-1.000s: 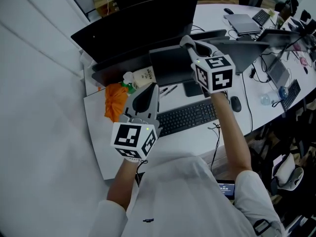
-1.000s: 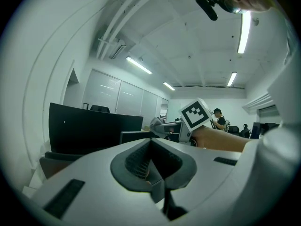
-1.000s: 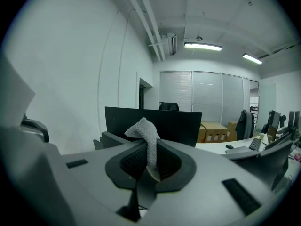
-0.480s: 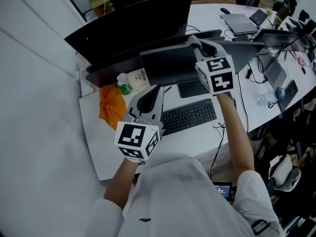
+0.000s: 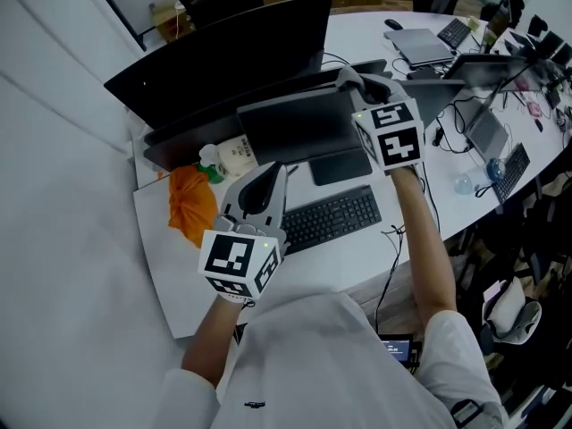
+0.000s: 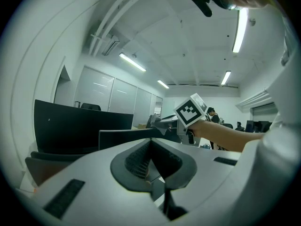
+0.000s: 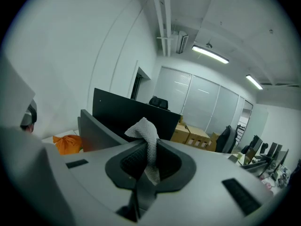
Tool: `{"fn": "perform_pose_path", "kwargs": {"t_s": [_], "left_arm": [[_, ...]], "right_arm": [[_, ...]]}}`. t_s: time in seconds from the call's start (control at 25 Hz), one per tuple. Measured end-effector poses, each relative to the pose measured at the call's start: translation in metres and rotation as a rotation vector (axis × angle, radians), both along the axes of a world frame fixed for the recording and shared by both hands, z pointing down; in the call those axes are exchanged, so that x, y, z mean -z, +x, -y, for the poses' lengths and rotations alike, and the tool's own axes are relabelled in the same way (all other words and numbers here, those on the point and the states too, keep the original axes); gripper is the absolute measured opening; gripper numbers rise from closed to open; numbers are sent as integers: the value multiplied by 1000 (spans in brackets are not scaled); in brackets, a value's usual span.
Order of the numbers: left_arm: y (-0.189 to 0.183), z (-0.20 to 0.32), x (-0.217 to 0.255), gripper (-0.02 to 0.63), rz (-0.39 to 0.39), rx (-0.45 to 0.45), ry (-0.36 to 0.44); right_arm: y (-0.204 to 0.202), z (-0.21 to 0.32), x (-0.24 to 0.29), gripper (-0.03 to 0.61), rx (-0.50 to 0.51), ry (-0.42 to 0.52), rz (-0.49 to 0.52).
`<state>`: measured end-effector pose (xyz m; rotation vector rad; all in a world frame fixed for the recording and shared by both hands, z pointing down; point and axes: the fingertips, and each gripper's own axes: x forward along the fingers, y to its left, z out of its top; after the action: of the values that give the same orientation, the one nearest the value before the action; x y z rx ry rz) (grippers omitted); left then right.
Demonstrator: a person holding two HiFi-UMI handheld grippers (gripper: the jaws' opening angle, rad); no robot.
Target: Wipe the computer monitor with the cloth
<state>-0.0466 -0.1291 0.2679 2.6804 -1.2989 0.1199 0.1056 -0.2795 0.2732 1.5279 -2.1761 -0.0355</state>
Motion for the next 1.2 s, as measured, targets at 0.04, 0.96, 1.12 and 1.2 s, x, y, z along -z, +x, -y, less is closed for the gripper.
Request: {"fn": "perform_pose_path", "kwargs": {"t_s": [0.04,0.96,1.12,1.2], "left_arm": [[1,0,-1,18,0,-2,-1],[54,15,-23,18,21,-66,-57],[65,16,-29,18,26,-75,-67],[70,16,-32,18,27,-76,-72]], "right_arm": [[8,1,-1,40,-15,-3,10],[143,12,-11,38,-152,-49,158],[160,12,-12,38,-164,-46,145],[172,12,-12,38,-177,-41,139]]}}
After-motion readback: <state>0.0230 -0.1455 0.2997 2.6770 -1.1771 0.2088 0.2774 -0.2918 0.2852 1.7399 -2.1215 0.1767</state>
